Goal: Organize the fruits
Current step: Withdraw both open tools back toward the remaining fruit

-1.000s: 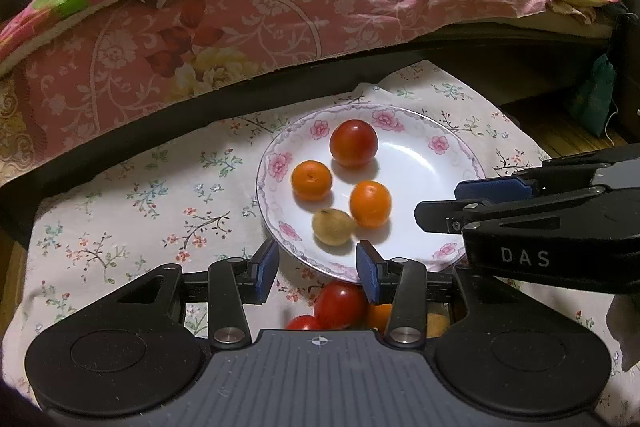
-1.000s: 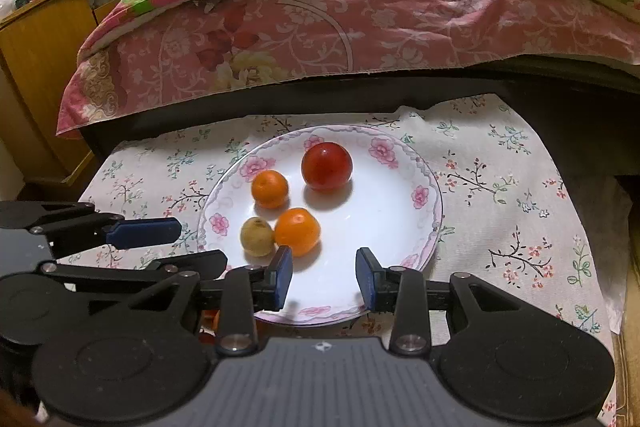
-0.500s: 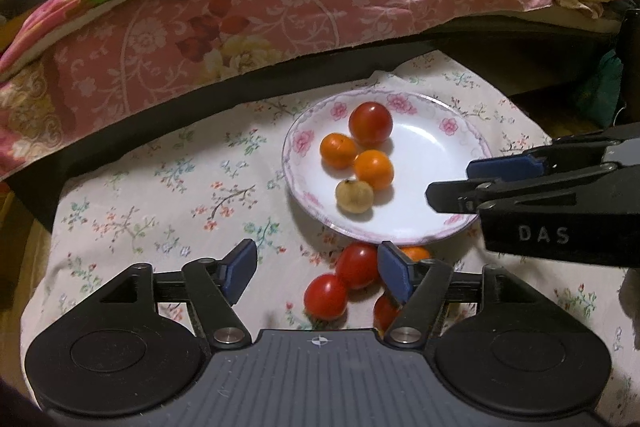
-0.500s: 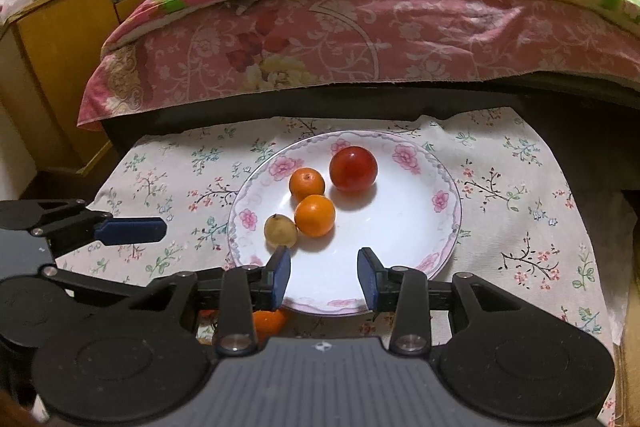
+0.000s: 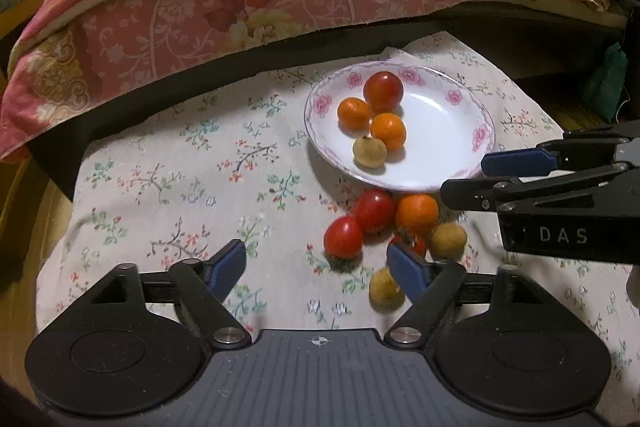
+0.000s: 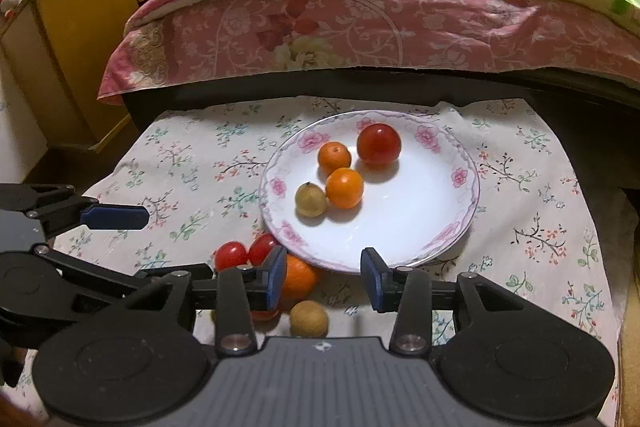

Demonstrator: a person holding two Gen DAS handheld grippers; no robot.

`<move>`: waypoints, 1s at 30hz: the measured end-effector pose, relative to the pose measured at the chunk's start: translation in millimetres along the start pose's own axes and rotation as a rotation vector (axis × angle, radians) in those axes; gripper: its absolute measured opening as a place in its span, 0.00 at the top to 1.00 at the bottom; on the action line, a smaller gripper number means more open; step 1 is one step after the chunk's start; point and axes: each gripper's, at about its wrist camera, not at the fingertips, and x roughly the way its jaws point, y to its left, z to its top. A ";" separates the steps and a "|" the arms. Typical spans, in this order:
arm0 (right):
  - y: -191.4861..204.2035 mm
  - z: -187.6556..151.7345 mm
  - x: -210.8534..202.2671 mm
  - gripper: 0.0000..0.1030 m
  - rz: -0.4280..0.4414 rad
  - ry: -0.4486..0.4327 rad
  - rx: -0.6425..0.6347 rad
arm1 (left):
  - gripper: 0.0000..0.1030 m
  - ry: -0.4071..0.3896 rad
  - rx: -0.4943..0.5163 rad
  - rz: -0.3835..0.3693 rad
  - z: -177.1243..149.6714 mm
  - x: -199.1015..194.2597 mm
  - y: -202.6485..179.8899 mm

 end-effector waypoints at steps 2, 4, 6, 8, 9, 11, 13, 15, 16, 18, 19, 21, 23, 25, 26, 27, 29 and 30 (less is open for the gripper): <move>1.5 -1.8 -3.4 0.58 -0.003 0.005 0.001 | 0.17 0.003 0.007 0.000 -4.3 -5.4 -0.4; 1.6 -4.7 -6.1 0.58 -0.008 0.012 0.006 | 0.17 0.006 0.016 0.000 -9.5 -10.3 -0.4; 0.6 -10.3 -8.3 0.58 -0.012 0.020 0.019 | 0.17 0.013 0.022 -0.001 -14.6 -13.4 -0.2; 0.3 -16.7 -8.9 0.58 -0.013 0.035 0.028 | 0.17 0.020 0.022 -0.006 -18.9 -14.9 1.1; 0.9 -20.0 -9.0 0.58 -0.013 0.042 0.029 | 0.17 0.022 0.020 -0.009 -20.6 -15.0 1.7; 3.1 -25.1 -8.8 0.58 -0.011 0.054 0.028 | 0.17 0.027 0.016 -0.020 -24.3 -14.5 2.8; 5.6 -28.7 -8.1 0.58 -0.003 0.067 0.025 | 0.17 0.035 0.017 -0.032 -27.5 -12.9 3.2; 9.1 -31.3 -6.8 0.58 -0.002 0.072 0.013 | 0.17 0.043 0.024 -0.043 -30.4 -11.4 2.1; 10.8 -32.1 -5.4 0.58 -0.003 0.074 0.000 | 0.17 0.045 0.030 -0.046 -31.6 -10.7 1.3; 14.2 -34.0 -1.4 0.58 -0.011 0.078 -0.029 | 0.17 0.048 0.040 -0.051 -33.5 -9.8 -0.7; 14.9 -34.7 0.4 0.58 -0.013 0.081 -0.037 | 0.17 0.050 0.044 -0.055 -34.1 -9.4 -1.6; 16.0 -35.2 5.0 0.58 -0.004 0.087 -0.050 | 0.17 0.053 0.047 -0.067 -34.9 -8.5 -2.6; 16.2 -35.5 8.6 0.58 -0.001 0.086 -0.061 | 0.17 0.055 0.049 -0.075 -34.8 -7.6 -3.5; 17.1 -34.9 13.0 0.58 -0.003 0.087 -0.081 | 0.17 0.056 0.048 -0.084 -34.6 -6.6 -3.6; 17.5 -34.8 14.8 0.58 -0.004 0.086 -0.090 | 0.17 0.057 0.048 -0.087 -34.6 -5.9 -3.8; 17.7 -34.6 17.2 0.58 -0.004 0.086 -0.101 | 0.17 0.059 0.048 -0.090 -34.6 -5.2 -4.0; 17.6 -34.0 21.7 0.58 -0.002 0.087 -0.107 | 0.17 0.062 0.050 -0.095 -34.7 -3.4 -4.0; 17.3 -33.1 24.3 0.58 0.002 0.086 -0.105 | 0.17 0.064 0.050 -0.097 -34.7 -2.5 -4.0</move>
